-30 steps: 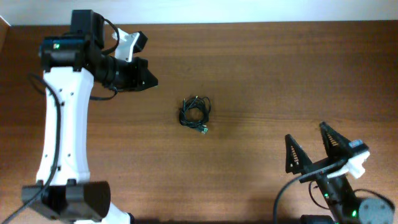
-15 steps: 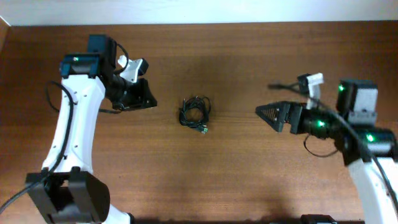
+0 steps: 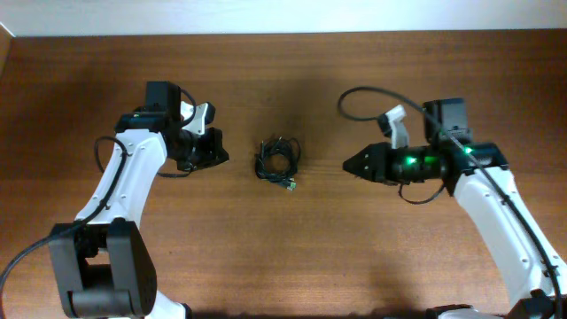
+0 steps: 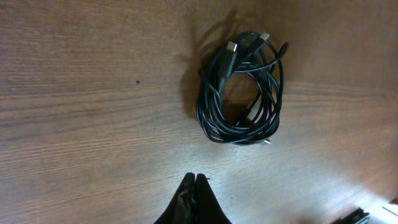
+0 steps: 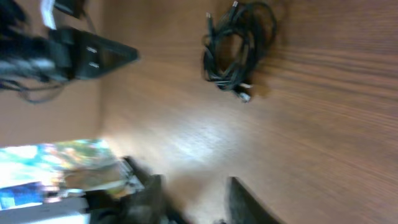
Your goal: Untangle cables
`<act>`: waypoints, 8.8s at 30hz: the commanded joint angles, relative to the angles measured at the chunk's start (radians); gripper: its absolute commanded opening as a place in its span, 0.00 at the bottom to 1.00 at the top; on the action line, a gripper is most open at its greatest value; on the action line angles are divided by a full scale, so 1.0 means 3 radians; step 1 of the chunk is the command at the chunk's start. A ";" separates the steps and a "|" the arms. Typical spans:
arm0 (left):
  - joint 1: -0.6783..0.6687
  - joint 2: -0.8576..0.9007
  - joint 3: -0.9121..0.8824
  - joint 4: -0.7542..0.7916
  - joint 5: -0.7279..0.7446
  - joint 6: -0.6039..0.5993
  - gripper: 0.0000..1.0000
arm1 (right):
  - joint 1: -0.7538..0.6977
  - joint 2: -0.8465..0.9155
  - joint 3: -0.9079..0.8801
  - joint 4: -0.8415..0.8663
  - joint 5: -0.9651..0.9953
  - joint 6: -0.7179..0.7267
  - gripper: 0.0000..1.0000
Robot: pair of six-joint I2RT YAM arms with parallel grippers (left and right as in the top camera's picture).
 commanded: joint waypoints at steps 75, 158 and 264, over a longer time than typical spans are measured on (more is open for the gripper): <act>-0.0710 0.0638 -0.0164 0.0193 -0.0744 -0.0375 0.03 | 0.1319 0.1591 0.0693 -0.0415 0.0484 0.0450 0.08; -0.0584 0.0584 -0.0183 0.0364 -0.1420 -0.0991 0.03 | 0.0150 0.1411 0.0565 -0.0935 0.1223 -0.0050 0.04; -0.1002 0.0095 -0.0750 0.0890 -0.0855 -0.1151 0.37 | 0.0815 0.1414 0.0296 0.0088 0.0685 -0.0188 0.54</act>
